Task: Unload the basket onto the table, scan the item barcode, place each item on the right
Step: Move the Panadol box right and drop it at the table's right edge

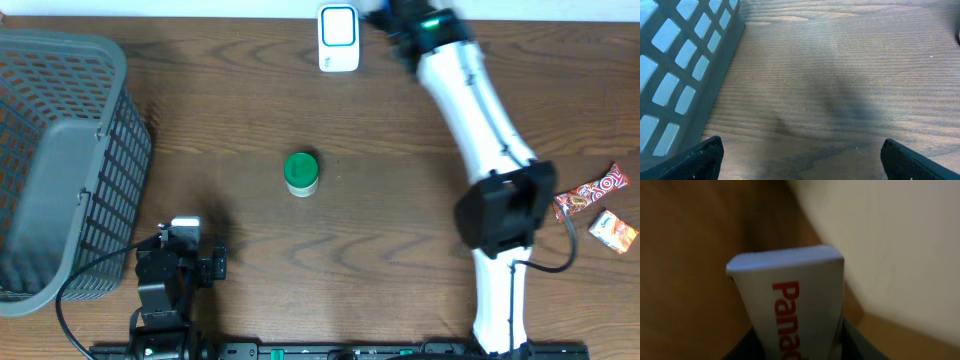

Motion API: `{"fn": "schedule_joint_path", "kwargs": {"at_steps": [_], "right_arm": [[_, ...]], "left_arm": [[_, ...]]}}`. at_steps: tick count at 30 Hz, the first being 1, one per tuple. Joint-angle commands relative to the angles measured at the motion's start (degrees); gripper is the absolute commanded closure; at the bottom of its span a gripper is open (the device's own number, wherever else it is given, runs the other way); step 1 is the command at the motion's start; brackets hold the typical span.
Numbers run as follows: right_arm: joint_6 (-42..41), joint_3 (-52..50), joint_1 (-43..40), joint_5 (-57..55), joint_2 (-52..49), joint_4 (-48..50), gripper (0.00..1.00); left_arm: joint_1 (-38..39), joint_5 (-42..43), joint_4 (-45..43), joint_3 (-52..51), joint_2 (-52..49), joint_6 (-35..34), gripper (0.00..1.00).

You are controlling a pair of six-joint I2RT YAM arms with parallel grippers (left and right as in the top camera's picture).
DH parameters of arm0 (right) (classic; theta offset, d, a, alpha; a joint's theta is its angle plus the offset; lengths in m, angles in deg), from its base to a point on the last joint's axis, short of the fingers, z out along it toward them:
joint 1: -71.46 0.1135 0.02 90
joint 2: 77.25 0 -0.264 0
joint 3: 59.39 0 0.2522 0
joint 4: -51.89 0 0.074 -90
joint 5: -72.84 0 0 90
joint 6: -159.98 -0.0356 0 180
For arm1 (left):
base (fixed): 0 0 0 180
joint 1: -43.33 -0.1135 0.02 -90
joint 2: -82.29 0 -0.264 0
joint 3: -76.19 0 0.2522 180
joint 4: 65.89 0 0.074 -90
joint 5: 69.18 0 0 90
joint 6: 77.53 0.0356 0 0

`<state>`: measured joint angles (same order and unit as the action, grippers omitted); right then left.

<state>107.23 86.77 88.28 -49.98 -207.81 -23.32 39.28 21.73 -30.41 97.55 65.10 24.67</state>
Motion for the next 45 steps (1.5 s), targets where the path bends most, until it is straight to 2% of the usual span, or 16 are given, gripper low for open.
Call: {"fn": "schedule_joint_path", "kwargs": {"at_steps": [1,8,11,13,14,18,22,26,31,33,34,38,40,43,45], "right_arm": [[-13.4,-0.9,-9.4,1.2,-0.9,-7.6,0.67],[-26.1,-6.3,-29.4,17.9,-0.9,-15.5,0.60],[-28.6,-10.0,-37.5,23.3,-0.9,-17.0,0.48],[-28.7,-12.2,-42.1,26.3,-0.9,-17.2,0.31],[-28.7,-12.5,-44.1,28.2,-0.9,-17.6,0.01],[-30.8,-11.8,-49.9,41.0,0.7,-17.8,0.01],[-30.8,-11.4,-50.8,57.6,5.4,-17.2,0.01],[-30.9,-11.4,-46.3,63.4,11.4,-17.2,0.01],[-36.2,-11.4,-33.4,63.2,17.0,-18.8,0.01],[-42.9,-11.4,-26.2,64.4,17.6,-19.0,0.01],[-48.9,-11.5,-21.2,64.9,17.5,-19.5,0.01],[-58.0,-11.5,-9.1,64.3,16.4,-18.9,0.01],[-69.0,-11.5,-3.8,62.8,16.2,-19.3,0.02],[-92.1,-11.5,4.1,54.5,16.2,-19.1,0.01],[-101.5,-11.5,7.8,49.3,16.2,-18.4,0.01]], "left_arm": [[0.1,-0.7,1.4,-0.8,0.1,0.1,0.00],[0.1,-0.7,1.4,-0.8,0.1,0.1,0.00],[0.1,-0.7,1.4,-0.8,0.1,0.1,0.00],[0.1,-0.7,1.4,-0.8,0.1,0.1,0.00],[0.1,-0.7,1.4,-0.8,0.1,0.1,0.00],[0.1,-0.7,1.4,-0.8,0.1,0.1,0.00],[0.1,-0.7,1.4,-0.8,0.1,0.1,0.00],[0.1,-0.7,1.4,-0.8,0.1,0.1,0.00],[0.1,-0.7,1.4,-0.8,0.1,0.1,0.00],[0.1,-0.7,1.4,-0.8,0.1,0.1,0.00],[0.1,-0.7,1.4,-0.8,0.1,0.1,0.00],[0.1,-0.7,1.4,-0.8,0.1,0.1,0.00],[0.1,-0.7,1.4,-0.8,0.1,0.1,0.00],[0.1,-0.7,1.4,-0.8,0.1,0.1,0.00],[0.1,-0.7,1.4,-0.8,0.1,0.1,0.00]]}}
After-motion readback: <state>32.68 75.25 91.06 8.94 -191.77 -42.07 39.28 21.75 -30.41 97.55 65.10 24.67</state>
